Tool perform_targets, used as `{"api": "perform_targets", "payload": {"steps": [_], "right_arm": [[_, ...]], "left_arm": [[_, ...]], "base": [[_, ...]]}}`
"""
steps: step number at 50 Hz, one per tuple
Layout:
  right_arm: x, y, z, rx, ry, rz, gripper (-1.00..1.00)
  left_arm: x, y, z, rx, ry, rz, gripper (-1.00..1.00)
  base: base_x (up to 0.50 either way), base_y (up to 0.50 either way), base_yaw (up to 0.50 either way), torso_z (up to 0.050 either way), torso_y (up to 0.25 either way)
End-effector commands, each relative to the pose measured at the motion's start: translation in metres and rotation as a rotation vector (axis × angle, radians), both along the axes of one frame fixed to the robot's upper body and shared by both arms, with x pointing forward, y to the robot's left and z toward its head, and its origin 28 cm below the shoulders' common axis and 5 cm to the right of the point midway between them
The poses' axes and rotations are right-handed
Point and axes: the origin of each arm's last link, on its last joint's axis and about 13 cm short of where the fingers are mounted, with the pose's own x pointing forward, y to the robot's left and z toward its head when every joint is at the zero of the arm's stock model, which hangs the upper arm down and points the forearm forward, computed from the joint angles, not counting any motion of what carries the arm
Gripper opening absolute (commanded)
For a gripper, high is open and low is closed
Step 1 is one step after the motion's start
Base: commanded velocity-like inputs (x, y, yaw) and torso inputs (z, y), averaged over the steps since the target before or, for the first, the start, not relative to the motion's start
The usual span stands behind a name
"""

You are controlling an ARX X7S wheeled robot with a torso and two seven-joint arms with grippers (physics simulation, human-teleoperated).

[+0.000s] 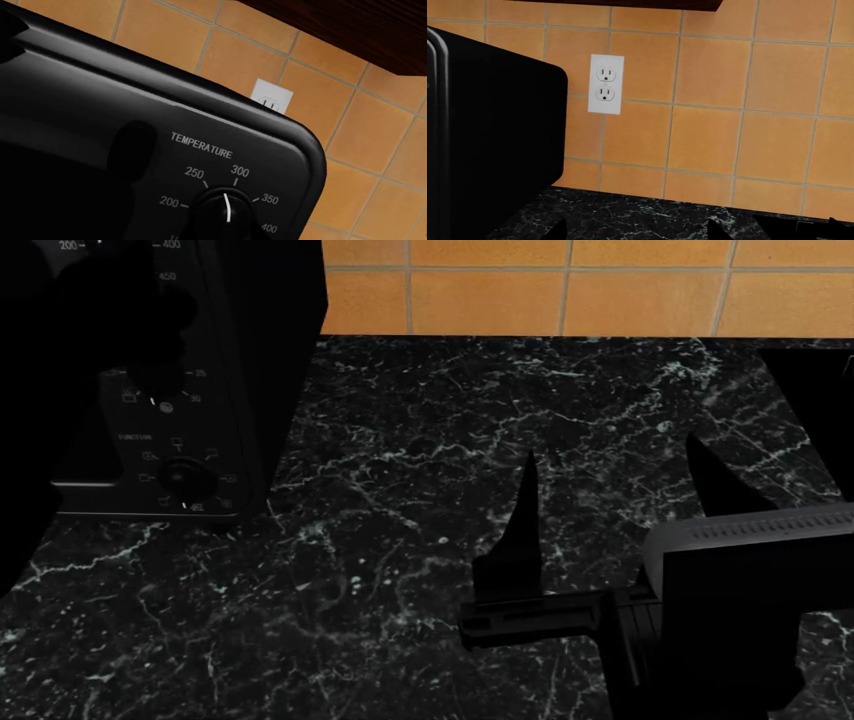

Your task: Decrease the toaster oven temperature.

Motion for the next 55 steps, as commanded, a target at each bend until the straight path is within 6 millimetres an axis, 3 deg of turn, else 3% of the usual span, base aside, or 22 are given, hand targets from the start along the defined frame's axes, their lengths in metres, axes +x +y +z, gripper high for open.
{"api": "perform_targets", "payload": {"steps": [1, 55], "right_arm": [[0.0, -0.001, -0.003, 0.009, 0.0, 0.006, 1.0], [0.006, -0.001, -0.01, 0.019, 0.014, 0.02, 1.0]], "left_arm": [[0.012, 0.031, -0.024, 0.087, 0.197, 0.455, -1.0], [0.016, 0.042, -0.045, -0.289, 0.377, 0.682, -1.0]], "base": [[0.0, 0.0, 0.01, 0.0, 0.0], [0.0, 0.01, 0.01, -0.002, 0.0]]}}
